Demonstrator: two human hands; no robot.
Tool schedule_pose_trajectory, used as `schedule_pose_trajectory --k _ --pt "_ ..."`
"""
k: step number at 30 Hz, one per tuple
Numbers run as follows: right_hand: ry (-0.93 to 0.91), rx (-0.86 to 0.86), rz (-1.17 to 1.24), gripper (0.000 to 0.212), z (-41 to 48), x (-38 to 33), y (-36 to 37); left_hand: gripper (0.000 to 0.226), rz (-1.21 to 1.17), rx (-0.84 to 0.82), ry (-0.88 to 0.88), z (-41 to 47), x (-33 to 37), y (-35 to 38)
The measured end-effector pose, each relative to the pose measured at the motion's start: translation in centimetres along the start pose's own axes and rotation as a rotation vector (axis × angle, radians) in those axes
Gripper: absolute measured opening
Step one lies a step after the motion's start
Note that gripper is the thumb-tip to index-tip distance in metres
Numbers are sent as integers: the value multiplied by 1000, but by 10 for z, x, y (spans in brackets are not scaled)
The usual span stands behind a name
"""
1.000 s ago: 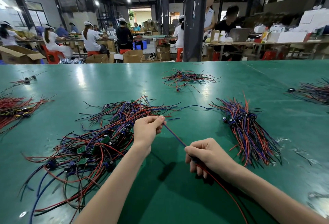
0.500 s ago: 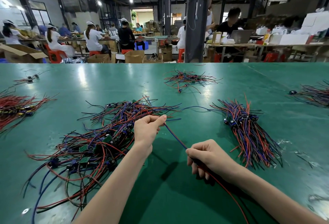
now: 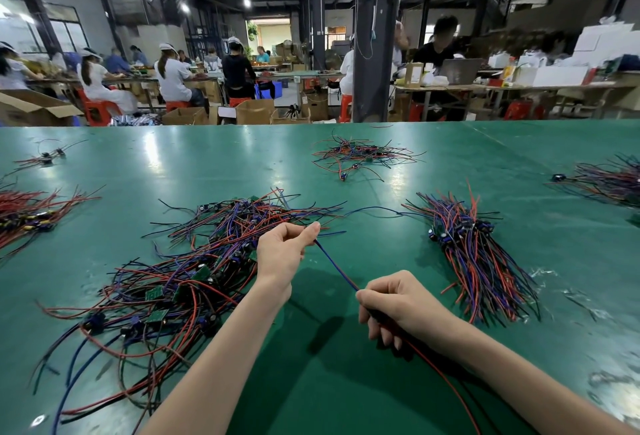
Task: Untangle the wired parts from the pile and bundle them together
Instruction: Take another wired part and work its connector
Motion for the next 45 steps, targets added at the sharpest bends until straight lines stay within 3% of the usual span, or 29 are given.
schedule_pose_trajectory --k 17,23,29,35,37,41,45 --pt "-9 -18 -7 37 1 0 0 24 -61 -44 -43 -1 0 -1" --pt "14 -18 29 37 3 2 0 19 -128 -38 -137 -4 2 -1" --pt "38 52 163 35 9 1 -4 13 -273 -114 -239 -8 6 2" --pt "-12 191 209 29 12 -2 -10 14 -241 -113 -265 -16 11 7" --pt "-61 287 231 23 14 -5 -16 19 -120 -218 -247 -26 10 15" --pt "-69 386 349 23 17 -6 -27 12 148 -634 -160 -60 0 36" --pt "-25 319 413 21 17 -4 -26 4 168 -755 -113 -75 -8 44"
Point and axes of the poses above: each hand's wrist, its own z-axis towards the middle knuckle, its own y-axis out of the palm, x = y × z, the point moved 4 cm from there along z, towards the middle knuckle, and after that the axes turned 10 degrees about x, right-handed, at the moved point
